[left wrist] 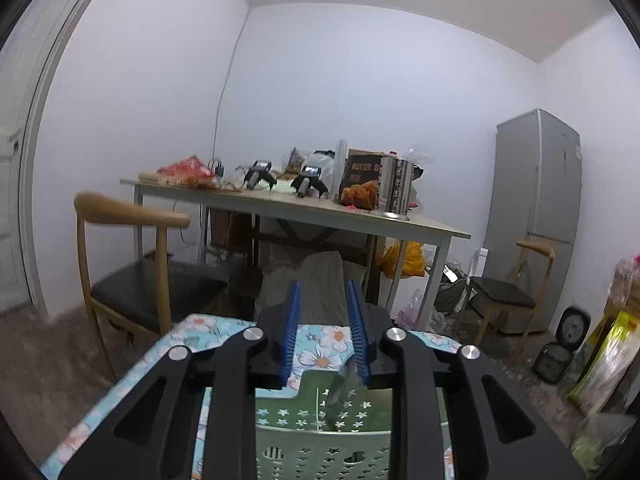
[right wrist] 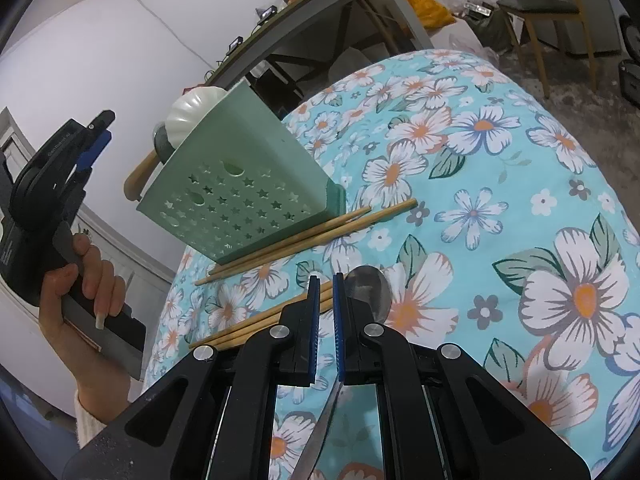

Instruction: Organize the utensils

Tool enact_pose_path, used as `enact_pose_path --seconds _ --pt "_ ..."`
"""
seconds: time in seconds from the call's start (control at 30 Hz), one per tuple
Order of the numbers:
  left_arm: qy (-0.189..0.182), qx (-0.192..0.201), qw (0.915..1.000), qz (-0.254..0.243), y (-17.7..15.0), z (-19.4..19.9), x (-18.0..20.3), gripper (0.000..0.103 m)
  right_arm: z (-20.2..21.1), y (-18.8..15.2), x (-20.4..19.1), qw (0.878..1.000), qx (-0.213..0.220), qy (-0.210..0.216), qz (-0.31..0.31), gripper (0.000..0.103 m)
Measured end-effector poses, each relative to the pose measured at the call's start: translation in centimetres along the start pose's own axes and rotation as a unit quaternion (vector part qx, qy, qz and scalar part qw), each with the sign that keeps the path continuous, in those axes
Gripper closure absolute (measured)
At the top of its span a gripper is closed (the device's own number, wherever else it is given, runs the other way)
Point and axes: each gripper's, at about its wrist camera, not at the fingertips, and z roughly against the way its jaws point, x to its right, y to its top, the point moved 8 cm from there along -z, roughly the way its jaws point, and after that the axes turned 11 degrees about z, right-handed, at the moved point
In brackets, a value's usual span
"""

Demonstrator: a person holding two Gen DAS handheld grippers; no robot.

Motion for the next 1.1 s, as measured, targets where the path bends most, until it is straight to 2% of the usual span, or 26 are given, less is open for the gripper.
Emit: enact_pose_path --seconds 0.1,0.37,0.53,0.8,0.9,1.1 --pt "0.004 0.012 0.9994 -0.032 -0.2 0.5 0.6 0.073 0.0 0.0 0.0 1.000 0.000 -0.001 -0.001 0.095" --pt "0.011 0.015 0.9979 -0.061 -0.9 0.8 0.9 0.068 -0.3 -0.1 0.0 1.000 -0.005 -0.006 0.000 0.093" --pt "0.018 0.006 0.9986 -0.049 -0.9 0.5 0.2 0.062 -0.4 -0.1 0.1 1.000 -0.007 -0.012 0.001 0.092" --pt "0.051 -0.007 0.9985 -0.022 -0.6 -0.4 -2.5 0.056 -0.5 -0.2 0.6 1.000 -0.008 -0.020 -0.006 0.088" --pt "0.071 -0.004 0.9970 -0.029 -0.5 -0.6 -3.3 0.054 -0.5 -0.2 0.8 1.000 -0.008 -0.022 -0.007 0.088" --pt "0.087 -0.008 0.9954 -0.039 -0.8 -0.8 -4.5 0.046 -0.6 -0.2 0.9 1.000 -0.009 -0.027 -0.011 0.083"
